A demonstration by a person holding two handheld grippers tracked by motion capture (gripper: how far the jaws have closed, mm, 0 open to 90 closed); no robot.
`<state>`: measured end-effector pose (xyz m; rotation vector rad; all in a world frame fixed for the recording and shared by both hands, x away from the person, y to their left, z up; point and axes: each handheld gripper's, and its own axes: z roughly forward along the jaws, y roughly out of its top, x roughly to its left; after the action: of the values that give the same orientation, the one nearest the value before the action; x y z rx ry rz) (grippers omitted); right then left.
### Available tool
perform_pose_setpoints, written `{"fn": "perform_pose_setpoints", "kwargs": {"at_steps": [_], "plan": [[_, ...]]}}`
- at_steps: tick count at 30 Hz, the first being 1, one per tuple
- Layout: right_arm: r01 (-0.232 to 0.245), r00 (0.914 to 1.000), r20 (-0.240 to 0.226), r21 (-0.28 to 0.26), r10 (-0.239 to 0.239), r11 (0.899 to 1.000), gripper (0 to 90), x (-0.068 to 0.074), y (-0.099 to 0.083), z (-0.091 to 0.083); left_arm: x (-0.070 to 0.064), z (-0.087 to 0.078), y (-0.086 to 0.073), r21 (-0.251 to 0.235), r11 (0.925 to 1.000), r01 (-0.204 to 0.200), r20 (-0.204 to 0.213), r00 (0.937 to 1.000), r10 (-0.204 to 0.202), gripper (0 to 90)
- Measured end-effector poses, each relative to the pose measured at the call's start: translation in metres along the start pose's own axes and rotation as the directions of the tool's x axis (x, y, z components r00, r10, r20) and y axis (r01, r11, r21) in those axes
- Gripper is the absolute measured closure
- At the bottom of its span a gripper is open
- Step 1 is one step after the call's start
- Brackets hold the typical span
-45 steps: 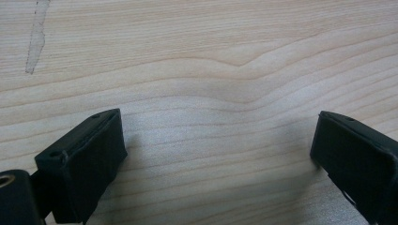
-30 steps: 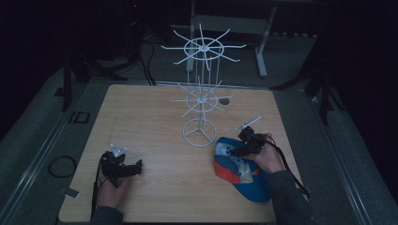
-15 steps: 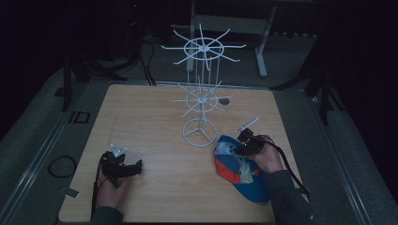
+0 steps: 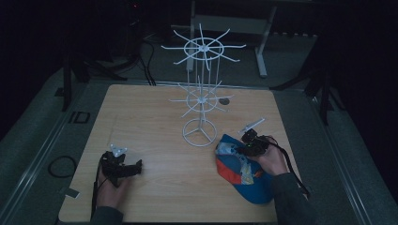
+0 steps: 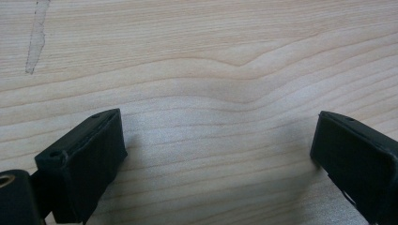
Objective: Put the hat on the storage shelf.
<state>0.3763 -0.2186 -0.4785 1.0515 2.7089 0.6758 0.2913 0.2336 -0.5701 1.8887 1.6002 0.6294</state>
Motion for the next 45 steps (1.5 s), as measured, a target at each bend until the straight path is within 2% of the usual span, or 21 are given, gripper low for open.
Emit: {"fn": "perform_pose_setpoints", "kwargs": {"at_steps": [13, 26, 34, 45], "plan": [[-0.001, 0.9999, -0.014, -0.065, 0.0, 0.998, 88.3, 0.002, -0.005, -0.016, 0.0, 0.0, 0.0, 0.0, 1.0, 0.0, 0.0, 1.0, 0.0, 3.9], [0.025, 0.9997, 0.002, -0.12, -0.025, 0.992, 88.3, 0.008, -0.002, -0.028, 0.0, 0.0, 0.0, -0.002, 1.0, 0.0, -0.001, 1.0, 0.0, 3.9], [0.022, 0.9997, -0.001, -0.181, -0.023, 0.983, 88.4, 0.009, -0.002, -0.041, 0.0, 0.0, 0.0, -0.002, 1.0, 0.002, 0.0, 1.0, -0.002, 3.9], [0.012, 0.9999, -0.006, -0.265, -0.014, 0.964, 88.4, 0.008, -0.001, -0.06, 0.0, 0.0, 0.0, -0.002, 1.0, 0.0, -0.001, 1.0, 0.0, 3.9]]}}
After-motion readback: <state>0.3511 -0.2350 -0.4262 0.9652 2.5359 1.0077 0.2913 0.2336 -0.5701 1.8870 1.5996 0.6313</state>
